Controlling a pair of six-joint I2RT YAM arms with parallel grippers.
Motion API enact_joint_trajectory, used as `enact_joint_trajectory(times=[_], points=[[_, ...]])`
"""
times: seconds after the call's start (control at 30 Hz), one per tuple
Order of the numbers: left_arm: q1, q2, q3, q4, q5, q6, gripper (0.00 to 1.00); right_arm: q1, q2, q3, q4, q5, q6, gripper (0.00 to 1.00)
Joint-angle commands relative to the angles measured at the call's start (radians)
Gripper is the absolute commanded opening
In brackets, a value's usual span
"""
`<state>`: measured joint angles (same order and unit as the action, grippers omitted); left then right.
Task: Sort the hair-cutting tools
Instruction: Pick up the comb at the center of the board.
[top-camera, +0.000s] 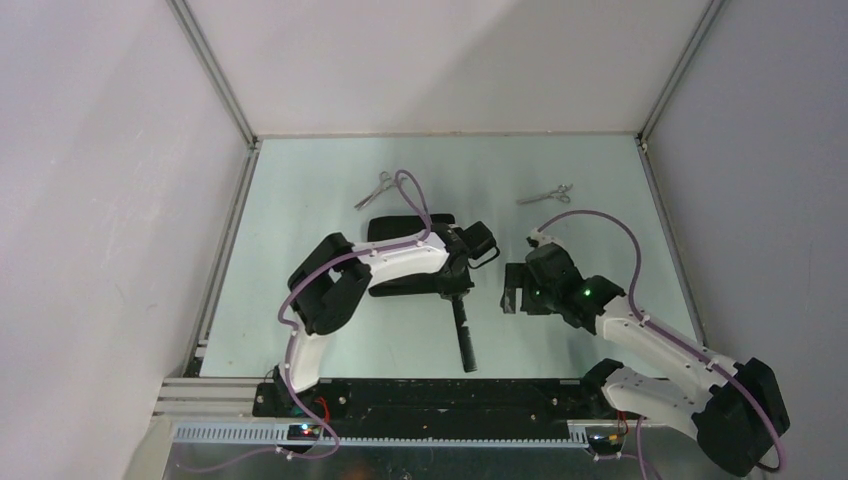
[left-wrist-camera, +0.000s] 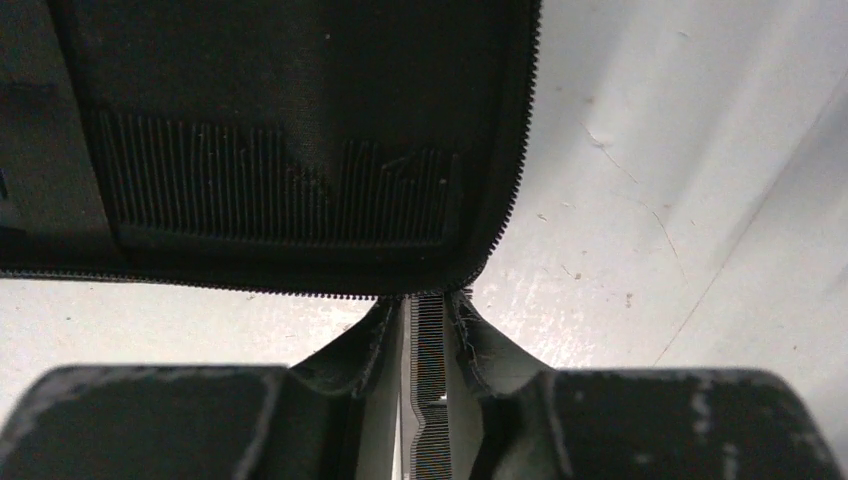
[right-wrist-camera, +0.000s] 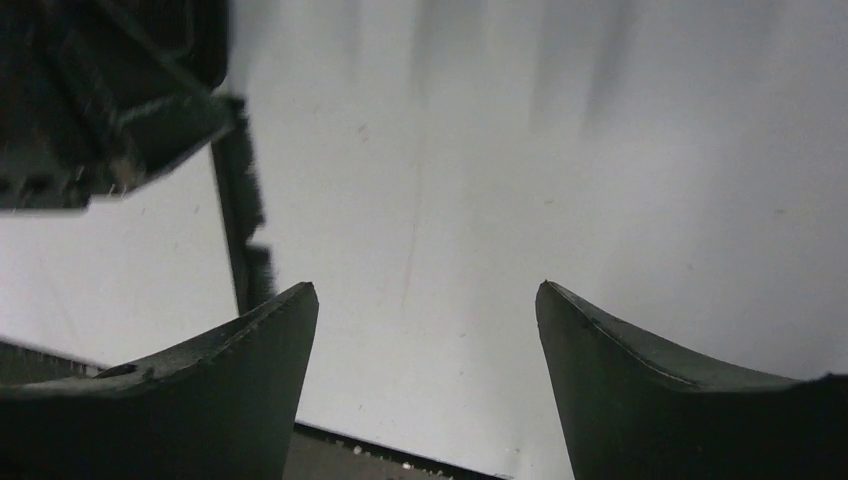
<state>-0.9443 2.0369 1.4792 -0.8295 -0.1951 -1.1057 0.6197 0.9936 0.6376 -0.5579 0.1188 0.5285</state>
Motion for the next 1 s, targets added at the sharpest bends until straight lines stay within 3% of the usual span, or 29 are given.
enact_joint_trajectory(times=[0.0,0.2,0.57,0.8,0.97], points=[[0.033,-0.033,-0.068,0.050,0.028,-0.075,0.22,0.134,-0.001,-0.006,0.050,-0.046,-0.061,0.84],[0.062,-0.077,-0.217,0.162,0.068,-0.149,0.17,0.339,0.069,0.023,0.050,0.020,-0.054,0.82],[0.067,-0.074,-0.259,0.244,0.104,-0.192,0.17,0.644,0.304,0.160,-0.066,0.153,-0.041,0.84],[0.065,-0.072,-0.284,0.285,0.127,-0.213,0.17,0.706,0.481,0.247,-0.161,0.192,0.030,0.85],[0.064,-0.072,-0.285,0.285,0.123,-0.221,0.16,0.705,0.511,0.264,-0.221,0.251,0.088,0.81]])
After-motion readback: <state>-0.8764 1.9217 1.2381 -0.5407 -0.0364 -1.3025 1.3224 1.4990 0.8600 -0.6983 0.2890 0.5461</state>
